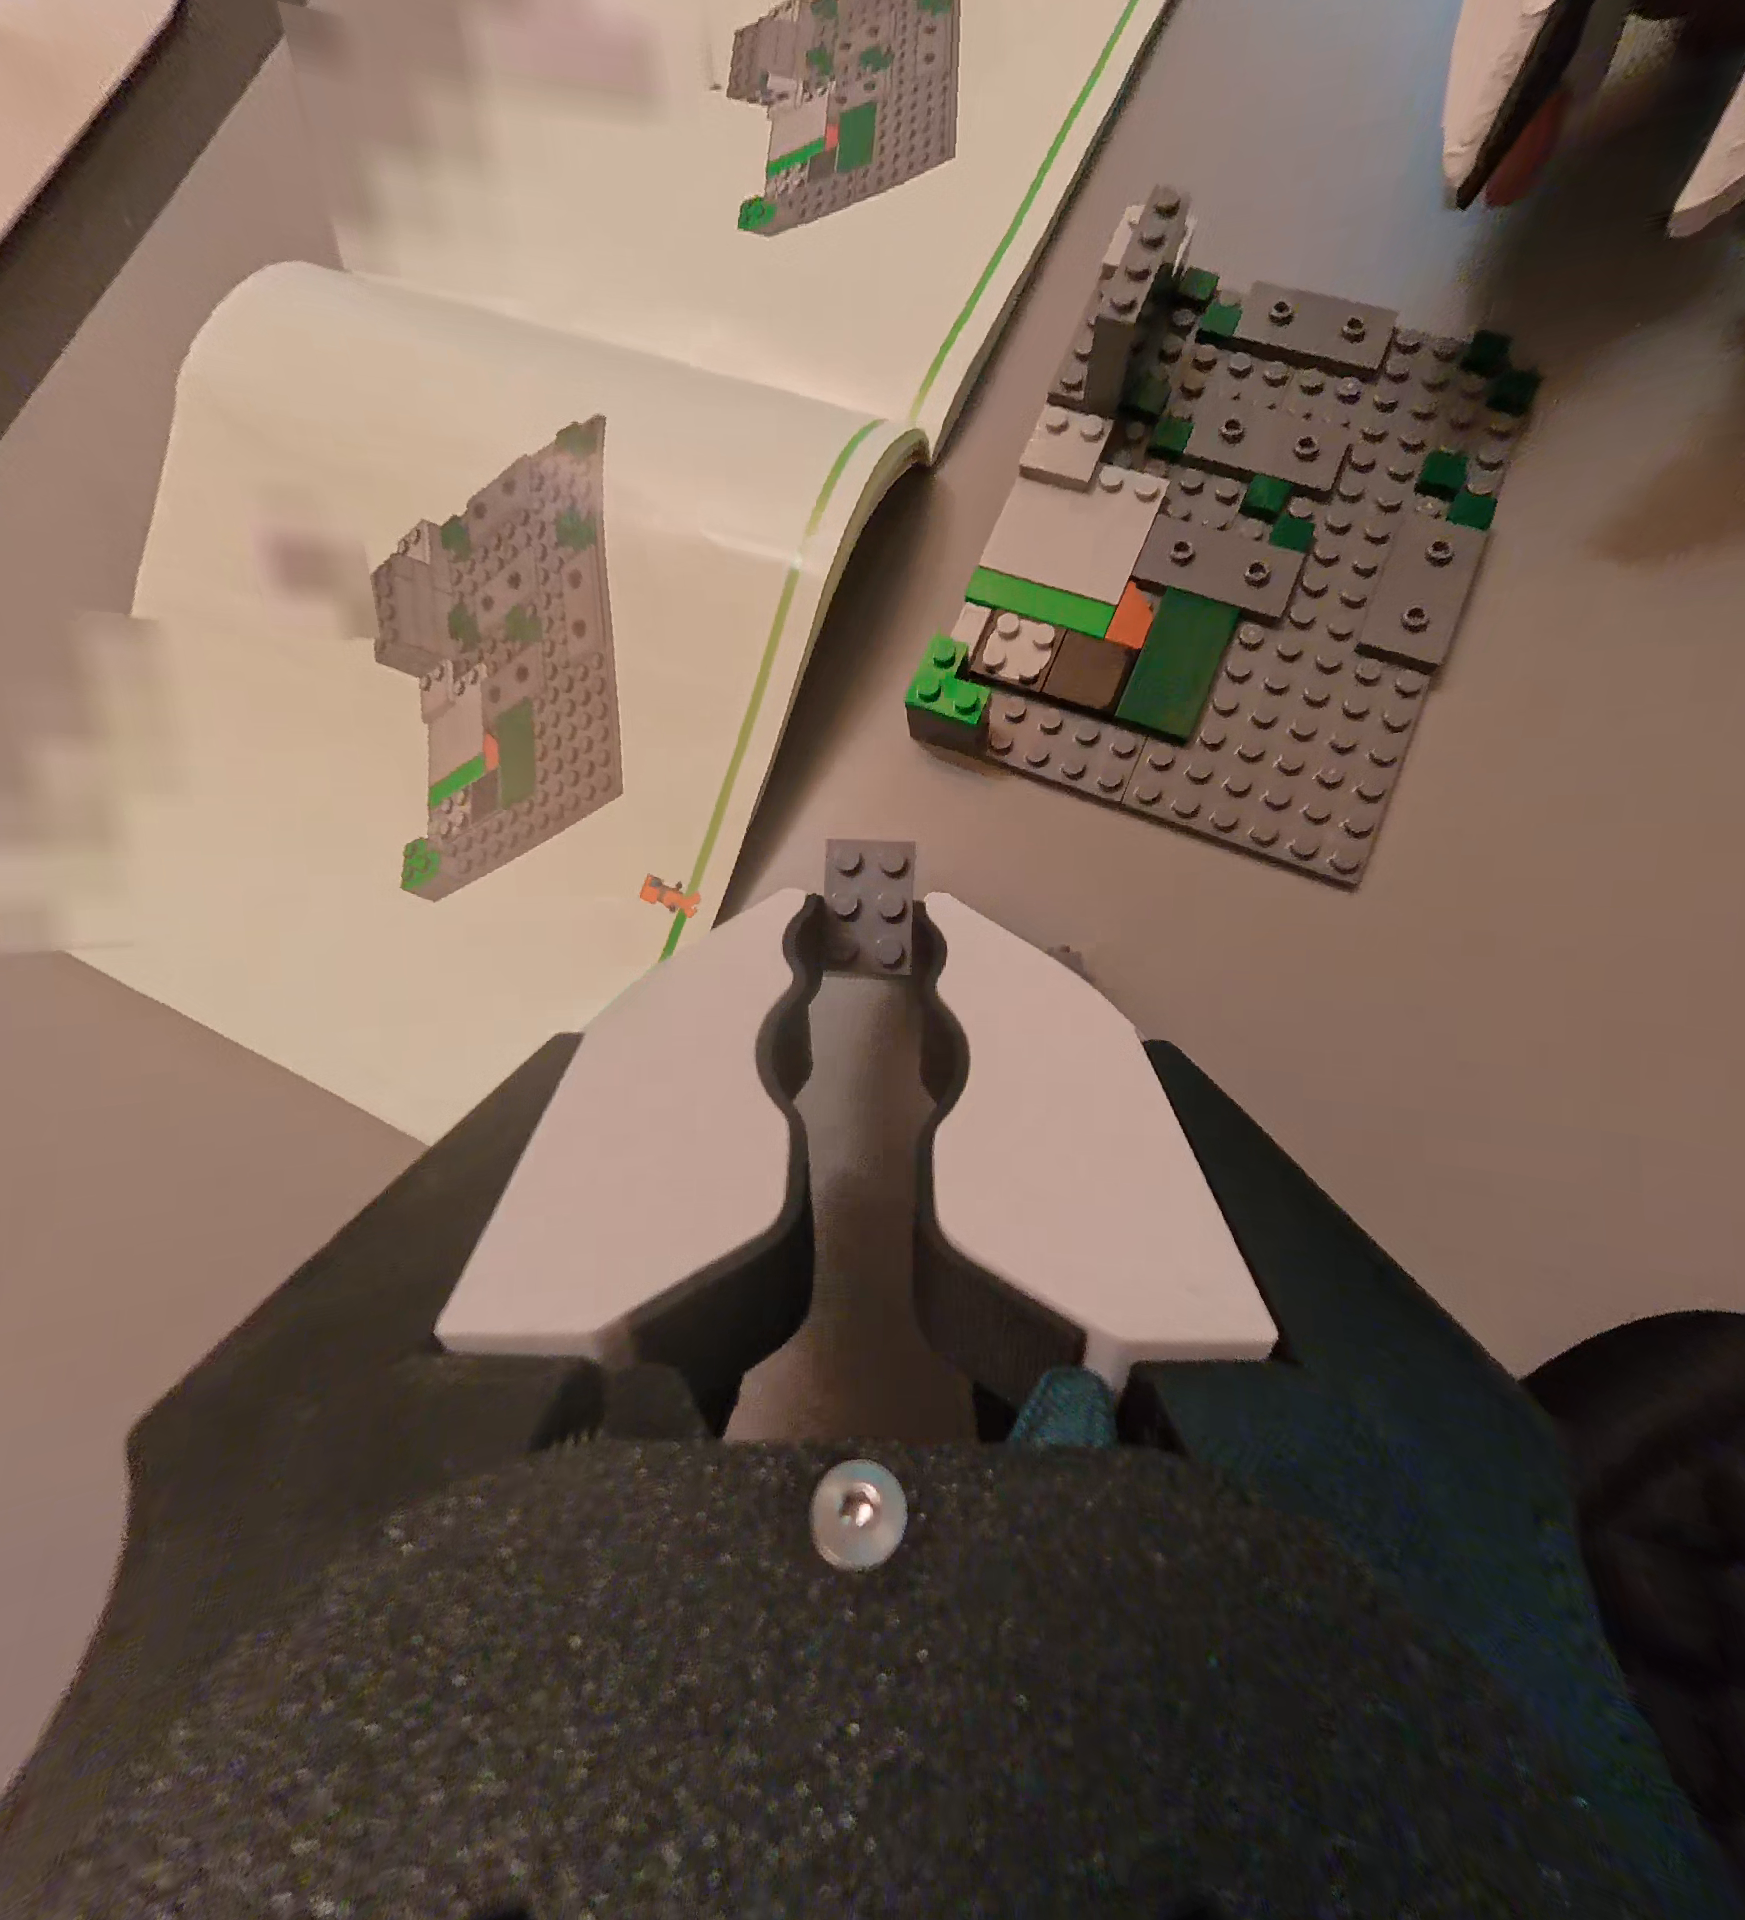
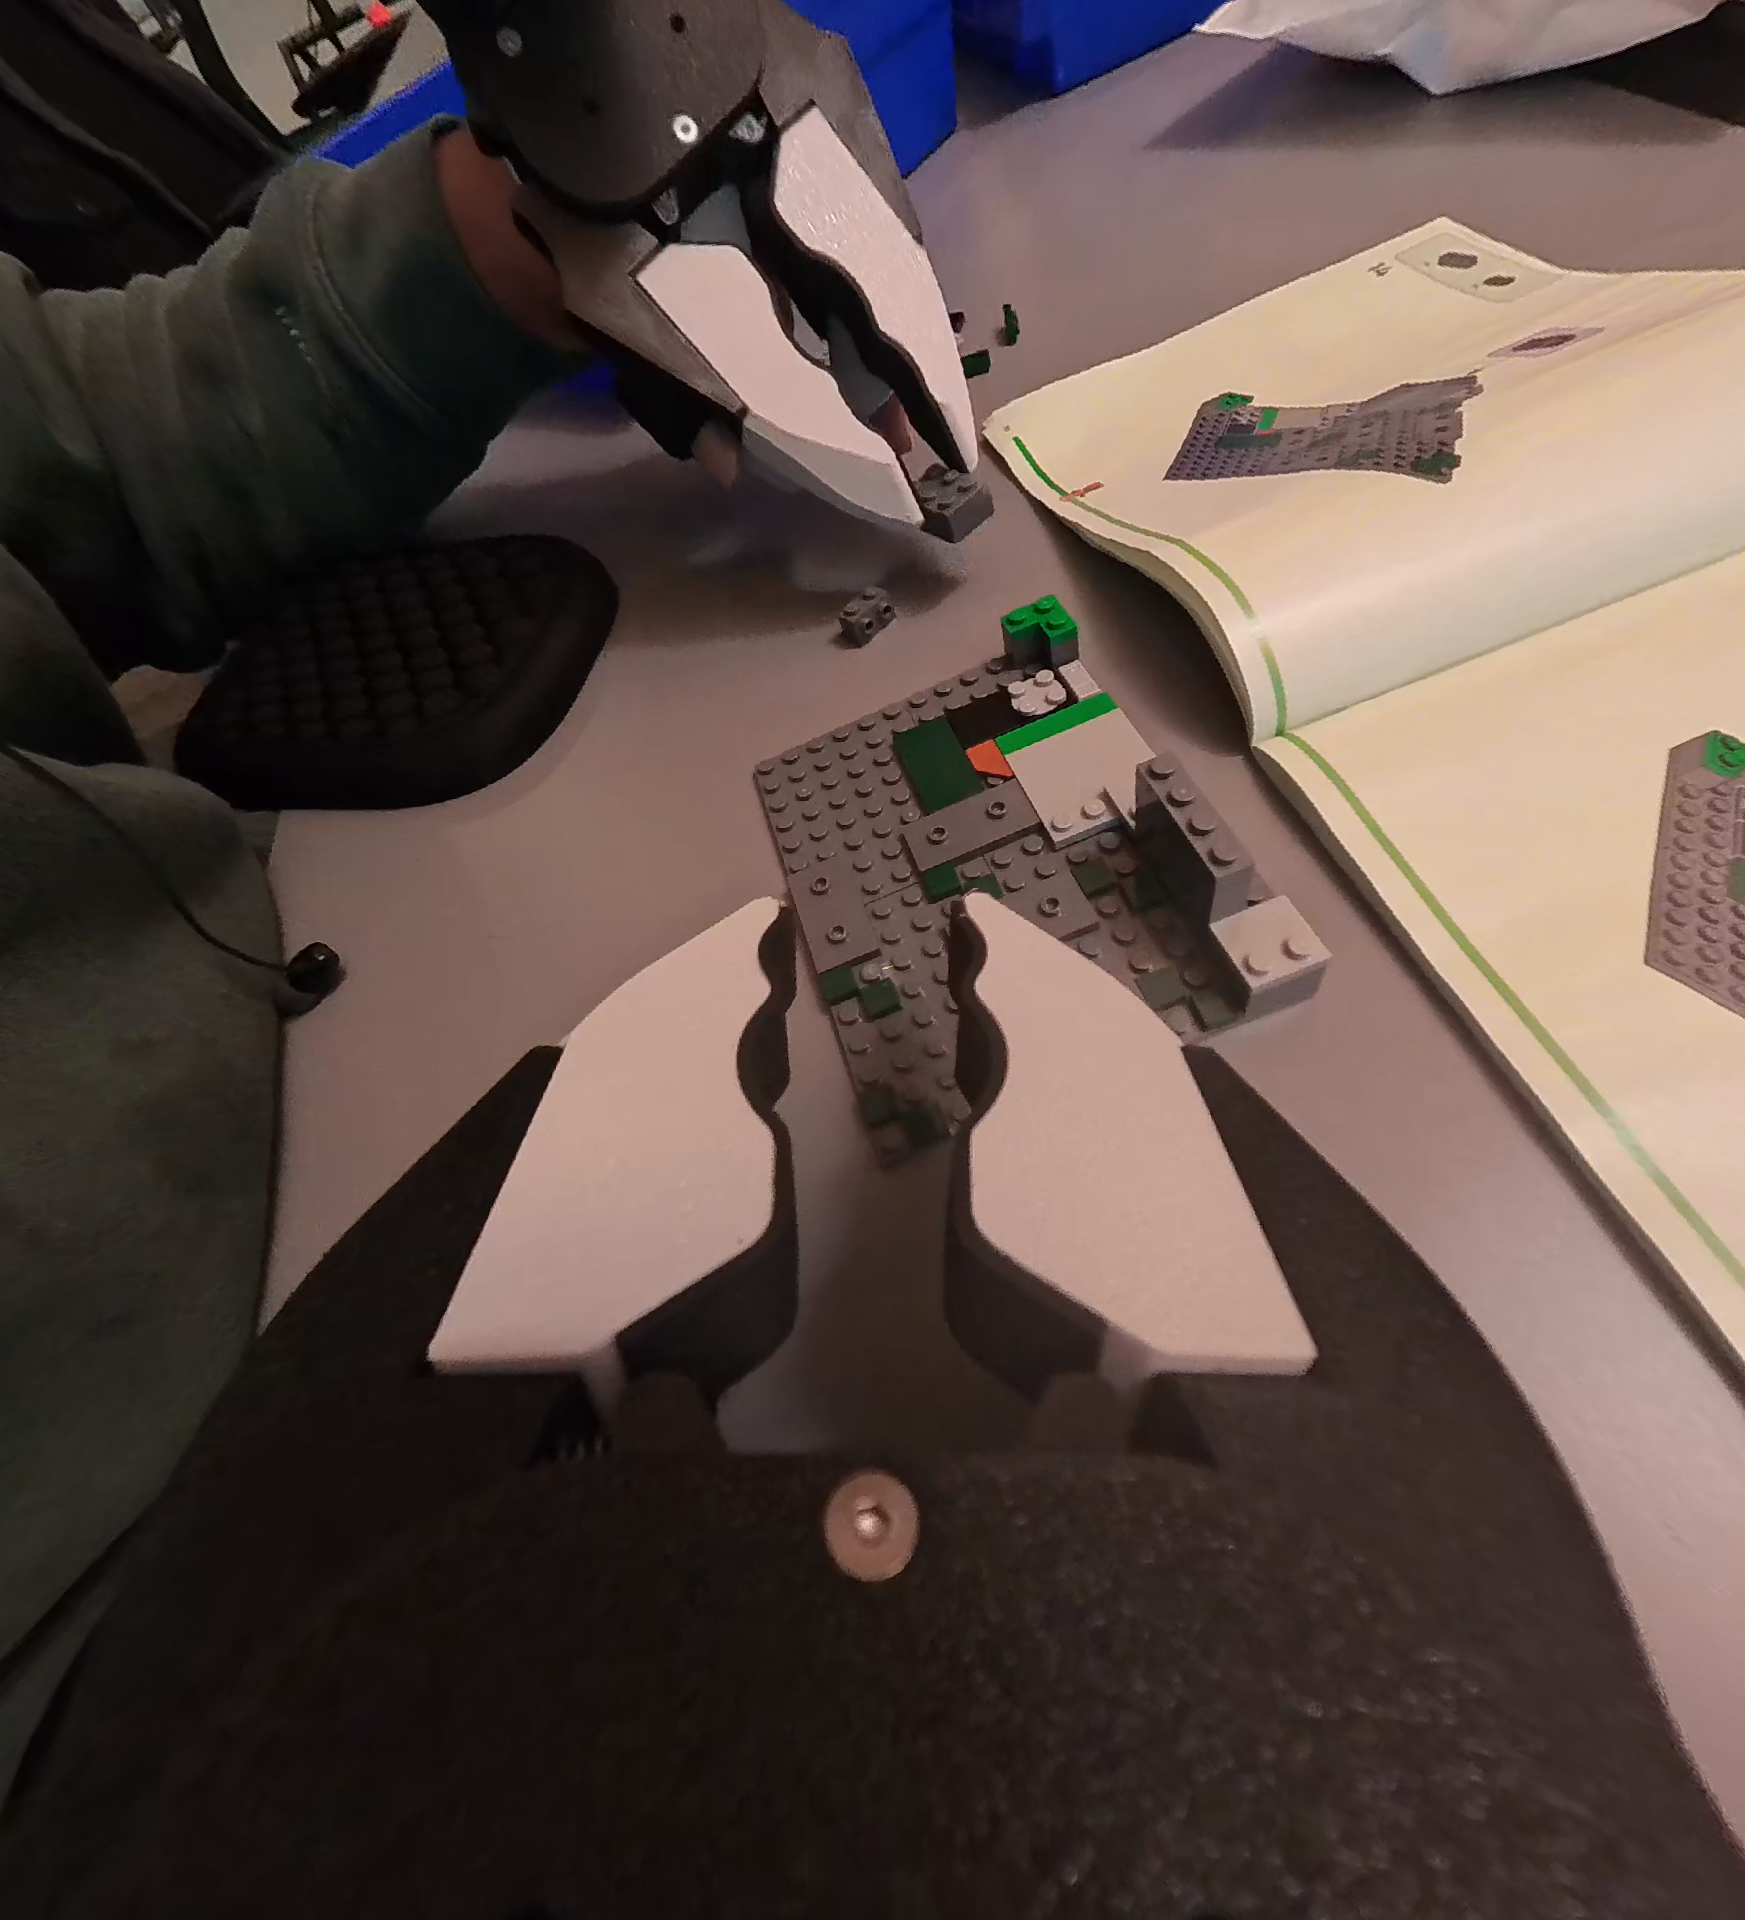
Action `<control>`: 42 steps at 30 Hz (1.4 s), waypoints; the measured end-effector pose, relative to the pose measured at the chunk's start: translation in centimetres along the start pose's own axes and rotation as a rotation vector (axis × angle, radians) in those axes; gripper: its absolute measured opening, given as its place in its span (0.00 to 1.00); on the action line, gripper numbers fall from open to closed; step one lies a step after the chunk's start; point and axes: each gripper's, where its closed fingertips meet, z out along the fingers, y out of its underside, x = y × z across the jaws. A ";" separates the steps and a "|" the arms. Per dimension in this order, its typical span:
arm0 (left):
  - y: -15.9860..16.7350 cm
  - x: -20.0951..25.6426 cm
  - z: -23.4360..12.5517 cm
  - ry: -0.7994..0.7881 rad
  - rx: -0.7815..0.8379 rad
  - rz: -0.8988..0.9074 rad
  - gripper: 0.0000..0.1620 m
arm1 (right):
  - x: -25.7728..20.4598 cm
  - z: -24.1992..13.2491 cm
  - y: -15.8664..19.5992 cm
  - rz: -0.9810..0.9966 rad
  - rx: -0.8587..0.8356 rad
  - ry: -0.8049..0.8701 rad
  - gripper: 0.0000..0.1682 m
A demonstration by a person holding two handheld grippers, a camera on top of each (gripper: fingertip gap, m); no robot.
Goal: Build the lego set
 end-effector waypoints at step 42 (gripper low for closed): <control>1.4 -0.7 -1.6 -0.054 0.056 -0.055 0.10 | 5.6 2.9 -1.0 -0.548 -0.397 -0.148 0.04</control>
